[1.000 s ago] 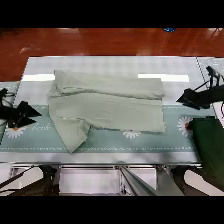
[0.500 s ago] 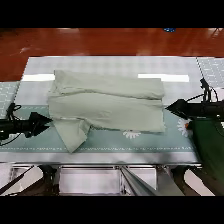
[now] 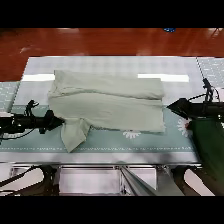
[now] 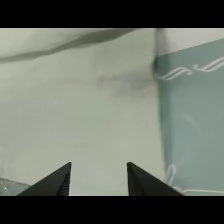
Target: Fold the shirts.
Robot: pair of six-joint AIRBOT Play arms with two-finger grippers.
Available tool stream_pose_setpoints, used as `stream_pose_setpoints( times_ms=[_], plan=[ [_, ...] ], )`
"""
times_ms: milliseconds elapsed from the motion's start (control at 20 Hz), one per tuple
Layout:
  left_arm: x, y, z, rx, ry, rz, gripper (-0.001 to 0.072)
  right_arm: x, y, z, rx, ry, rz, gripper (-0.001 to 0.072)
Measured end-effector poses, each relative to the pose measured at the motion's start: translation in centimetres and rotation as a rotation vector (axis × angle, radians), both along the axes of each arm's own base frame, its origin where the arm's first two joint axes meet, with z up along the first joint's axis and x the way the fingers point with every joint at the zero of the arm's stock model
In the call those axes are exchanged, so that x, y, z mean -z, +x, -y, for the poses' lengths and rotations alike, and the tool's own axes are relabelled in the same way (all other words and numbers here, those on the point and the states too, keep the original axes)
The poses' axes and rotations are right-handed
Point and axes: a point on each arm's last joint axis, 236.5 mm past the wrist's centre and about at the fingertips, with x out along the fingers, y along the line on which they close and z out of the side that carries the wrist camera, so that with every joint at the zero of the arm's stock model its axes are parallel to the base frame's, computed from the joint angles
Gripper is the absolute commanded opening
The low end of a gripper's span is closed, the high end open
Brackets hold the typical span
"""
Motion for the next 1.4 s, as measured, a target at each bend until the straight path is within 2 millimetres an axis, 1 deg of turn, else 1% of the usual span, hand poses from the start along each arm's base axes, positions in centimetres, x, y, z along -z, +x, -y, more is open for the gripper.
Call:
stream_pose_setpoints(
  times_ms=[50,100,150,200,250,350,450,600,650,750,800,850,900,950,1050,1100,1200,1300,1400],
  plan=[
    [-0.2,0.4,0.2,0.014,0.004,0.008,0.0018,0.2,-0.2,1.0,0.021,-0.011,-0.010,0.0408],
    [-0.4,0.8,0.2,0.022,0.009,0.019,0.0018,0.7,-0.9,2.2,0.039,-0.027,-0.038,0.0408],
    [-0.9,1.2,0.4,0.036,-0.002,0.029,0.0018,1.6,-2.0,3.2,0.058,-0.044,-0.088,0.0408],
    [-1.4,1.6,0.5,0.046,-0.006,0.038,0.0018,2.6,-3.4,3.8,0.074,-0.050,-0.145,0.0408],
    [-1.8,2.0,0.6,0.054,-0.009,0.048,0.0018,3.5,-4.6,4.0,0.089,-0.047,-0.193,0.0408],
    [-2.4,2.3,0.8,0.068,-0.018,0.059,0.0018,5.4,-7.0,3.3,0.106,-0.010,-0.276,0.0408],
    [-2.8,2.5,1.0,0.078,-0.024,0.064,0.0018,6.8,-8.4,2.0,0.114,0.035,-0.320,0.0408],
    [-3.1,2.6,1.0,0.083,-0.028,0.070,0.0018,8.1,-9.2,-0.2,0.084,0.071,-0.356,0.0408],
    [-3.1,2.7,1.0,0.083,-0.028,0.071,0.0018,8.5,-9.1,-1.0,0.075,0.084,-0.361,0.0408],
    [-3.2,2.7,1.0,0.085,-0.029,0.071,0.0018,8.9,-8.3,-2.6,0.068,0.124,-0.362,0.0408],
    [-3.2,2.7,1.1,0.085,-0.030,0.071,0.0018,9.0,-7.6,-3.3,0.066,0.137,-0.358,0.0390],
    [-3.2,2.7,1.0,0.086,-0.029,0.072,0.0018,9.2,-6.8,-3.8,0.063,0.140,-0.351,0.0273],
    [-3.2,2.7,1.1,0.085,-0.030,0.072,0.0018,9.4,-5.8,-4.0,0.061,0.131,-0.335,0.0080],
    [-3.2,2.7,1.0,0.086,-0.030,0.072,0.0018,9.7,-5.0,-4.2,0.045,0.114,-0.323,0.0019],
    [-3.5,3.0,0.9,0.088,-0.030,0.081,0.0018,9.0,-3.2,-4.9,-0.015,0.091,-0.270,0.0019],
    [-3.9,3.4,0.6,0.089,-0.026,0.094,0.0018,8.1,-2.4,-5.3,-0.038,0.096,-0.244,0.0018],
    [-5.1,4.9,-0.2,0.088,-0.007,0.138,0.0018,6.4,-0.5,-5.1,-0.071,0.076,-0.184,0.0018],
    [-6.9,7.0,-0.9,0.080,0.017,0.192,0.0018,4.3,2.0,-4.4,-0.082,0.046,-0.112,0.0018],
    [-8.7,10.1,-1.6,0.060,0.051,0.250,0.0018,2.4,4.7,-3.7,-0.090,0.020,-0.054,0.0018]
  ],
)
